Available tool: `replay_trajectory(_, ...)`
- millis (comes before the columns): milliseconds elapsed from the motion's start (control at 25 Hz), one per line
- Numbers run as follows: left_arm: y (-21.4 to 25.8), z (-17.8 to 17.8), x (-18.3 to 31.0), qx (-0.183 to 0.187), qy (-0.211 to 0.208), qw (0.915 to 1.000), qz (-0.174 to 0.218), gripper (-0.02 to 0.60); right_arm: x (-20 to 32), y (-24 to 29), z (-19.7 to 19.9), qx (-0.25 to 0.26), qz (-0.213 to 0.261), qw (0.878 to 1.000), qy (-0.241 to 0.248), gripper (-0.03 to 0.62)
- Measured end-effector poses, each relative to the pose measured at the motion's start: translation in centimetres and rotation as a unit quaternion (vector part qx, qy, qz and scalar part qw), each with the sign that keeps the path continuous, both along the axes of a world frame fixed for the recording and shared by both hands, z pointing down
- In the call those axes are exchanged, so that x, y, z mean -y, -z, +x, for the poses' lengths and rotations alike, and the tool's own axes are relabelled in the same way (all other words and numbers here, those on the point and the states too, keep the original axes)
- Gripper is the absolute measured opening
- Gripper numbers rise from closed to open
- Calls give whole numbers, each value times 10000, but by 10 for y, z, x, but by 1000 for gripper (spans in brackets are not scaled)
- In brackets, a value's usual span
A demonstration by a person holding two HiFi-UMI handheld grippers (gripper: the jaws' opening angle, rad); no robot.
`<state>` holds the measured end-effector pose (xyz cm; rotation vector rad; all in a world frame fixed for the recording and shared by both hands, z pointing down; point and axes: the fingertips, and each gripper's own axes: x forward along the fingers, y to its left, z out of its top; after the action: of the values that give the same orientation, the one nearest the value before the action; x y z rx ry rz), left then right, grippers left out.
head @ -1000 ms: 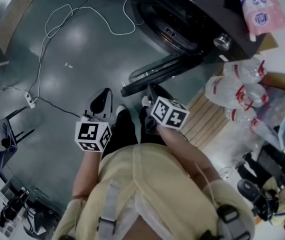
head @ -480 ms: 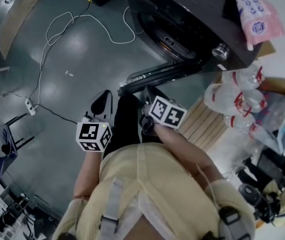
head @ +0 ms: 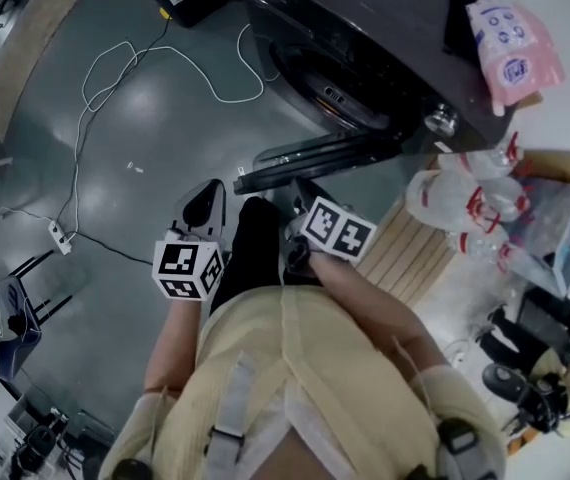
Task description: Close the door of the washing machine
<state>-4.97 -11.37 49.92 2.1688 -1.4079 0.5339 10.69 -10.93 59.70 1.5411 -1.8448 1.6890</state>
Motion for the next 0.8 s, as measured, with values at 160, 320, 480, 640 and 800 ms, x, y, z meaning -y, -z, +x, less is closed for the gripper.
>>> replay_trajectory(160,-3,-10,15,-9,-119,9999,-76,-9,14,1,-5,-4,-23,9998,-203,107)
replay_trajectory(320,-3,-12,35,-40,-292,9995,-77,-9,30,2,-9,12,-32,9991,-424,107)
replay_trajectory(480,-4,-12,54,-80,-484,9988,-75,-9,46,3,-14,37,-29,9981,-607,107)
replay_trajectory(640,-3,-12,71,-113,-687,9976,-50,-9,66,3,-17,46,3,9966,-827,107)
replay_trajectory(800,-4,-15,81,-111,-822,9965,-66,-9,83,3,-18,21,35,9947,-1032,107)
